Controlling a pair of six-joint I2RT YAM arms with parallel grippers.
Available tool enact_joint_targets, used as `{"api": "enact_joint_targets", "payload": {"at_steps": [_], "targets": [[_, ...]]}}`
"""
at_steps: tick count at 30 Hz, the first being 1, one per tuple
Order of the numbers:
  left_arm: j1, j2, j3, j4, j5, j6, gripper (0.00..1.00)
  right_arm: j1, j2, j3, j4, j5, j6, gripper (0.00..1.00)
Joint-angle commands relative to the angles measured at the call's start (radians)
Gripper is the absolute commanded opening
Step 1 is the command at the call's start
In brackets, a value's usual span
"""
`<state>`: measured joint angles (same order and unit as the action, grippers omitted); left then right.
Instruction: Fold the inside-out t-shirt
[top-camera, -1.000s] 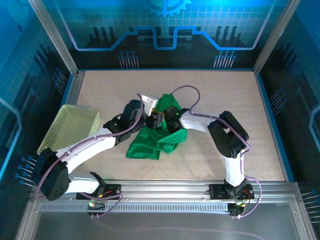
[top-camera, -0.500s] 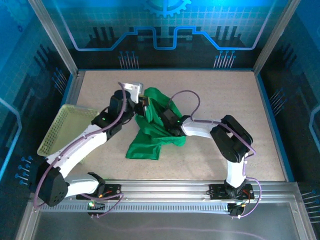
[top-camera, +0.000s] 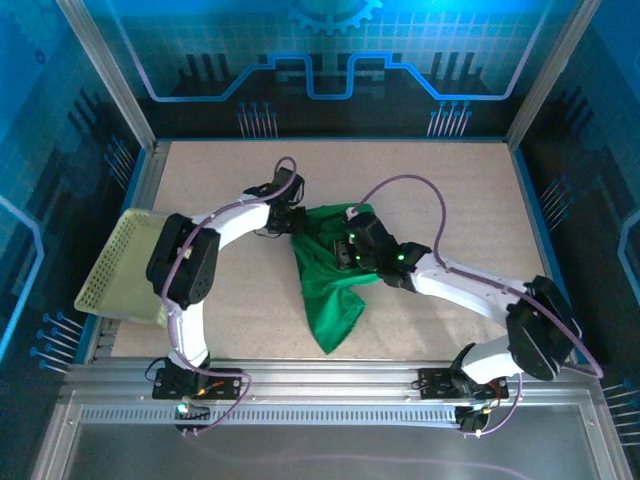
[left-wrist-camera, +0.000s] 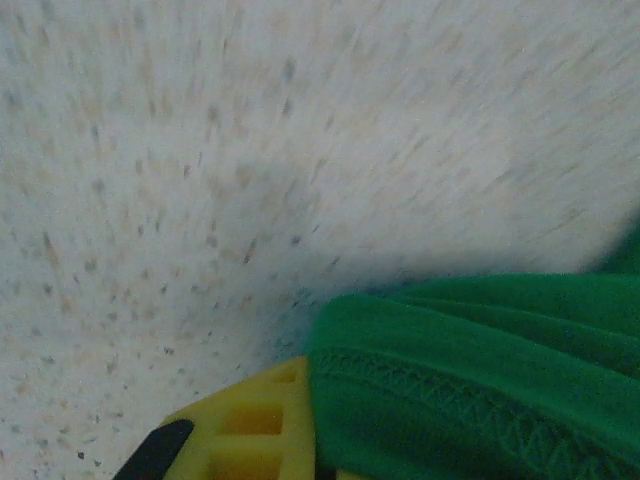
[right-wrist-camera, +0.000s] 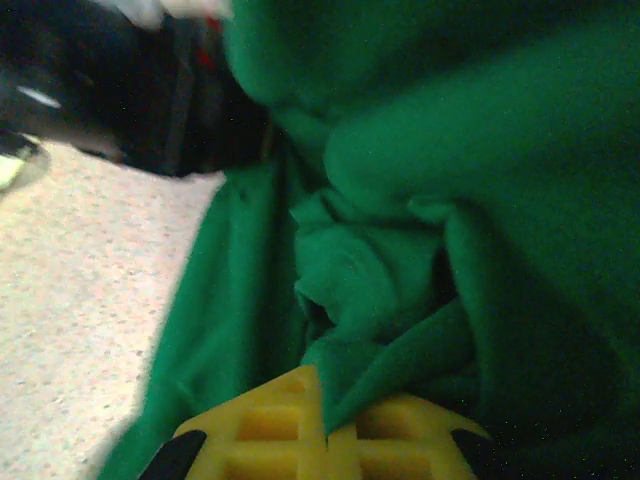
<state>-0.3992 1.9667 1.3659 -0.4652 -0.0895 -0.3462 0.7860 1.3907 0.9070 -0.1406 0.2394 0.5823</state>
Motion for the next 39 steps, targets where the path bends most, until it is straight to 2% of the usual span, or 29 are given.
{"api": "enact_joint_targets", "payload": {"at_steps": [1, 4, 7, 11, 15, 17, 20, 24, 26, 30, 32, 36, 39], "targets": [[0.007, 0.000, 0.011, -0.079, -0.014, -0.026, 0.13, -0.002, -0.087, -0.021, 0.048, -0.003, -0.012, 0.00], [-0.019, 0.001, -0.012, -0.082, 0.020, 0.021, 0.18, -0.017, -0.139, -0.062, 0.103, -0.038, -0.007, 0.00], [-0.066, -0.021, -0.053, -0.075, 0.002, 0.046, 0.27, -0.047, -0.165, -0.078, 0.141, -0.080, 0.022, 0.00], [-0.076, -0.039, -0.094, -0.060, 0.004, 0.000, 0.28, -0.094, -0.171, -0.088, 0.195, -0.185, 0.072, 0.00], [-0.075, -0.052, -0.110, -0.038, 0.004, -0.031, 0.36, -0.095, -0.160, -0.075, 0.204, -0.247, 0.100, 0.00], [-0.077, -0.078, -0.133, -0.011, -0.001, -0.037, 0.44, -0.095, -0.167, -0.081, 0.222, -0.268, 0.119, 0.00], [-0.091, -0.171, -0.227, 0.091, -0.020, -0.035, 0.50, -0.105, -0.192, -0.087, 0.229, -0.279, 0.138, 0.00], [-0.100, -0.311, -0.343, 0.183, -0.083, -0.047, 0.64, -0.127, -0.223, -0.079, 0.224, -0.302, 0.151, 0.00], [-0.101, -0.384, -0.395, 0.223, -0.098, -0.050, 0.67, -0.139, -0.230, -0.062, 0.193, -0.296, 0.143, 0.00], [-0.128, -0.561, -0.506, 0.323, -0.106, -0.041, 0.77, -0.167, -0.248, -0.039, 0.167, -0.352, 0.117, 0.00], [-0.156, -0.646, -0.553, 0.390, -0.077, -0.018, 0.80, -0.168, -0.264, -0.033, 0.150, -0.368, 0.097, 0.00], [-0.235, -0.773, -0.621, 0.537, 0.051, 0.054, 0.91, -0.151, -0.289, 0.023, 0.106, -0.372, 0.053, 0.00], [-0.259, -0.784, -0.600, 0.553, 0.120, 0.067, 0.90, -0.139, -0.294, 0.035, 0.092, -0.371, 0.044, 0.00]]}}
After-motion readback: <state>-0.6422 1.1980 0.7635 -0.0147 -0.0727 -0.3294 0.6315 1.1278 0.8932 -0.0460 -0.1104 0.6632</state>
